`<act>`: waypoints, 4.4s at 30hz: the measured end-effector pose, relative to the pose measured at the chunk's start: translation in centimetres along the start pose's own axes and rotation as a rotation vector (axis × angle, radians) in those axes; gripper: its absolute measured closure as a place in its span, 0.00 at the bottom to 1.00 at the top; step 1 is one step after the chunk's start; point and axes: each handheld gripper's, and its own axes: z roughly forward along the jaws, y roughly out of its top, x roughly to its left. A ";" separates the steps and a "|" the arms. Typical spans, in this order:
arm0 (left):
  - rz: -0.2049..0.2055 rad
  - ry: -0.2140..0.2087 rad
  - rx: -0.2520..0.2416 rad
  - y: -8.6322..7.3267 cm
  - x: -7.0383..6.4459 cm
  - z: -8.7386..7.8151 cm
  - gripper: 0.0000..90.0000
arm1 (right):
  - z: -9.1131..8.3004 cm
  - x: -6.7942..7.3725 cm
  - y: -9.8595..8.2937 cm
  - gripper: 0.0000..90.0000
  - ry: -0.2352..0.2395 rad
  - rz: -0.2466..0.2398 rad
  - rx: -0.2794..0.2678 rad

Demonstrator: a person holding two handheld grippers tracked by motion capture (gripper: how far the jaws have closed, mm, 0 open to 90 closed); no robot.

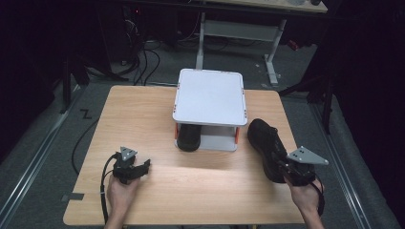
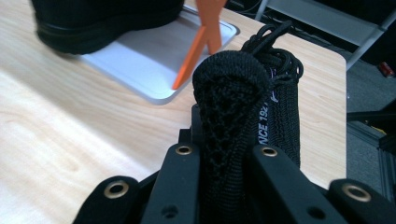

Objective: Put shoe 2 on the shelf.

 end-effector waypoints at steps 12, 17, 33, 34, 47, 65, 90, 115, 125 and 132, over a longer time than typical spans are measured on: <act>-0.004 -0.006 0.009 -0.1 -0.2 0.0 0.32 | -3.4 3.3 -0.8 0.95 0.061 -0.034 -0.015; -0.026 -0.009 0.009 0.0 -0.2 0.1 0.29 | -4.2 4.6 -0.9 0.95 0.092 -0.047 -0.016; -0.022 -0.053 0.038 0.7 -1.7 0.2 0.26 | -3.9 7.4 0.2 0.95 0.192 -0.069 -0.050; -0.026 -0.061 0.032 0.9 -2.0 0.2 0.26 | -3.8 7.5 0.3 0.95 0.196 -0.072 -0.051; -0.024 -0.177 0.029 5.6 -6.4 -0.2 0.24 | -0.7 8.3 1.3 0.95 0.210 -0.047 -0.051; -0.038 -0.267 -0.066 11.5 -11.4 0.1 0.27 | 3.3 9.5 2.1 0.95 0.182 -0.034 -0.006; 0.029 -0.182 -0.069 13.3 -15.5 6.0 0.37 | 5.9 10.3 2.8 0.93 0.179 0.015 0.000; 0.049 -0.219 -0.087 12.6 -16.3 6.3 0.53 | 9.9 10.6 4.6 0.92 0.138 0.068 0.020; 0.108 -0.215 -0.108 12.2 -16.5 6.1 0.54 | 11.5 11.3 5.2 0.91 0.120 0.063 0.038; 0.115 -0.223 -0.109 12.2 -16.4 6.0 0.55 | 13.0 10.5 5.4 0.91 0.114 0.100 0.046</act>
